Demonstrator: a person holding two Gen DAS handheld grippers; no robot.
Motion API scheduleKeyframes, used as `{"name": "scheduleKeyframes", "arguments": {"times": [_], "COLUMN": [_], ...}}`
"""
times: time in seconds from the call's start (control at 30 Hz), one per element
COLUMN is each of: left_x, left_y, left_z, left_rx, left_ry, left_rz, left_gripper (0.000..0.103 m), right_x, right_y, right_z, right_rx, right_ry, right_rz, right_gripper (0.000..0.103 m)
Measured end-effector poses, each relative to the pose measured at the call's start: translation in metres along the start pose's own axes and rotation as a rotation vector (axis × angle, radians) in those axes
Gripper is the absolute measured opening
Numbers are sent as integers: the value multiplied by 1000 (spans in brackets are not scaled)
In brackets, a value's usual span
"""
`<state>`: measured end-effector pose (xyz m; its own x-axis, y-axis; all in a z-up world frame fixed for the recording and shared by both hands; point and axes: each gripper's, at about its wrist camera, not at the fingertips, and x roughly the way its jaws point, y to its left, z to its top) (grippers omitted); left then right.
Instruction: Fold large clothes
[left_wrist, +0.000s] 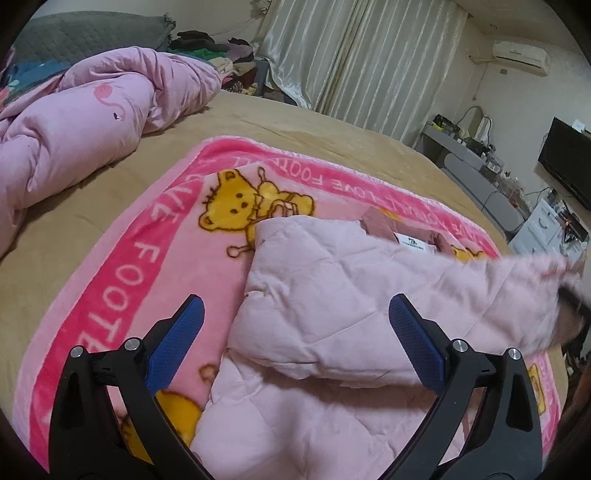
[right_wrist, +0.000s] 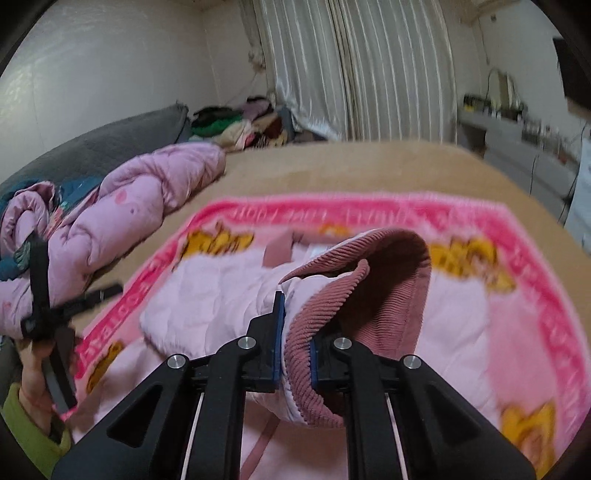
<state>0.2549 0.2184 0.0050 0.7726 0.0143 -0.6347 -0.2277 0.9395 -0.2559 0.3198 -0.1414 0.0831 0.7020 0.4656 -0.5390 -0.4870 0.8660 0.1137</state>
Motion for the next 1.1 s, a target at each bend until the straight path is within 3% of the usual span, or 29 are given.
{"name": "scheduleKeyframes", "arguments": {"times": [0.23, 0.47, 0.77, 0.87, 0.93, 1.0, 1.1], "left_x": [9, 18, 35, 42, 47, 52, 60], "left_y": [-6, -18, -39, -42, -46, -48, -51], "left_z": [-4, -12, -16, -15, -16, -18, -23], "left_rx": [20, 58, 119, 130, 147, 161, 179], "left_ry": [12, 28, 57, 71, 84, 99, 135], "left_rz": [6, -27, -9, -10, -8, -9, -20], "left_gripper": [94, 94, 93, 85, 70, 62, 56], "right_x": [6, 17, 38, 46, 51, 56, 62], "right_y": [-22, -42, -65, -72, -78, -84, -87], "right_z": [23, 12, -11, -21, -28, -36, -48], "right_rx": [-52, -25, 6, 24, 43, 71, 95], "right_ry": [-29, -10, 33, 57, 73, 91, 122], "right_rz": [-72, -127, -158, -164, -173, -177, -183], "right_gripper": [9, 9, 9, 10, 10, 10, 10]}}
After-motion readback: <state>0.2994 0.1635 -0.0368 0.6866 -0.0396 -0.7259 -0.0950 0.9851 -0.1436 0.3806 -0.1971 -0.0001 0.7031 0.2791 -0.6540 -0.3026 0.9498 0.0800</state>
